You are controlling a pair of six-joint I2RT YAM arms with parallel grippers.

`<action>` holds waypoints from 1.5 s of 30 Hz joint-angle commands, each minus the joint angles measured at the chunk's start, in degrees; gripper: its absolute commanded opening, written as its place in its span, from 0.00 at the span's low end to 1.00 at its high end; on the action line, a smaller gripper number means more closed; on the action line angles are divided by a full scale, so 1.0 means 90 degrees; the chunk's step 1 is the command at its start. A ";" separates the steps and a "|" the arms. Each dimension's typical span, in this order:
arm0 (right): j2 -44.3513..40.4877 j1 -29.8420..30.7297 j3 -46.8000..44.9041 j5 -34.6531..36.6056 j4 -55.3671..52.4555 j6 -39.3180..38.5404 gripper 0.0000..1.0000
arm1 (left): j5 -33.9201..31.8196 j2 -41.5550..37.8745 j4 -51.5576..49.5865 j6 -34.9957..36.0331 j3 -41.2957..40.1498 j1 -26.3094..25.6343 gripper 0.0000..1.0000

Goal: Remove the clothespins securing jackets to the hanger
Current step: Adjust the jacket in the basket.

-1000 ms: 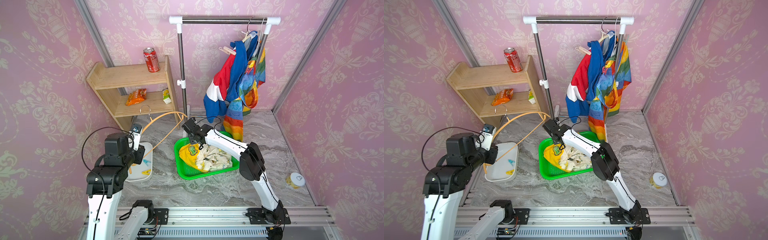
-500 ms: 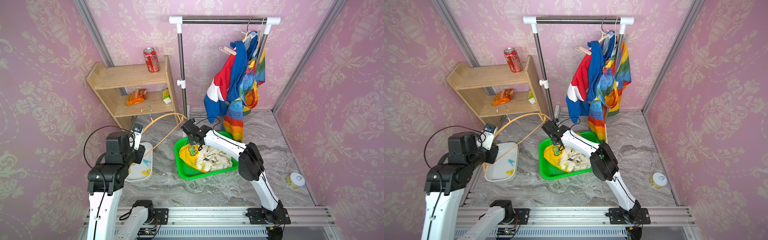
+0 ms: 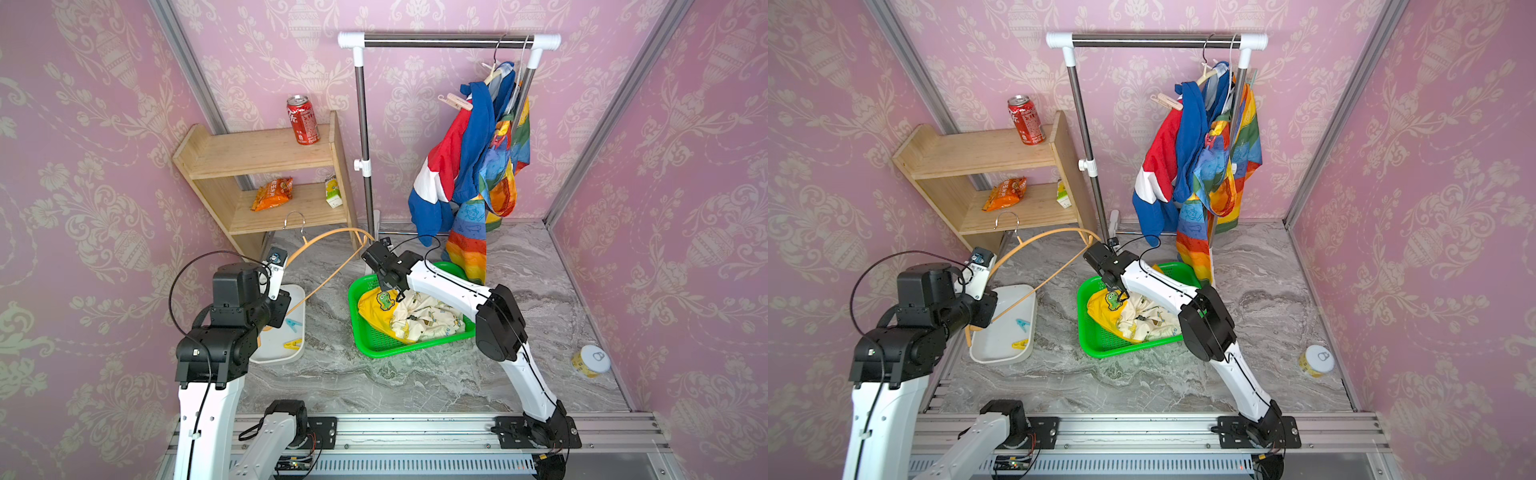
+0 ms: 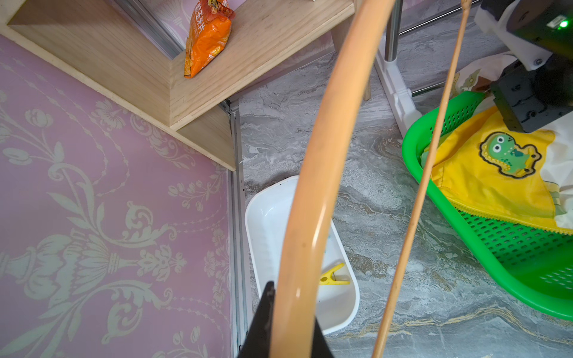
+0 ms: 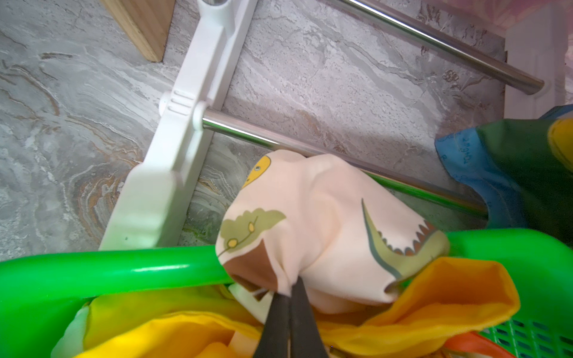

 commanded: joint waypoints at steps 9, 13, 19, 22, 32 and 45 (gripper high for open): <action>-0.2404 -0.0071 -0.2344 0.0596 0.0341 0.0495 0.00 | 0.0017 0.0078 0.0276 0.0011 0.0013 0.0011 0.00; -0.3062 -0.0001 -0.3038 0.0662 0.0179 0.0731 0.00 | 0.0111 0.0165 0.0379 -0.0048 0.0013 0.0010 0.00; -0.3844 0.0283 -0.4147 0.0506 0.0158 0.0615 0.00 | 0.0249 0.0288 0.0511 -0.0152 0.0042 0.0011 0.00; -0.4392 0.0577 -0.4959 0.0415 0.0569 0.0433 0.00 | 0.0279 0.0332 0.0554 -0.0196 0.0034 0.0011 0.00; -0.5555 0.0998 -0.6181 0.1335 0.1108 0.0073 0.00 | 0.0445 0.0473 0.0811 -0.0372 -0.0057 0.0011 0.00; -0.4157 0.1101 -0.5683 -0.1044 0.1363 -0.1586 0.00 | 0.0449 0.0433 0.0961 -0.0402 -0.0207 0.0011 0.00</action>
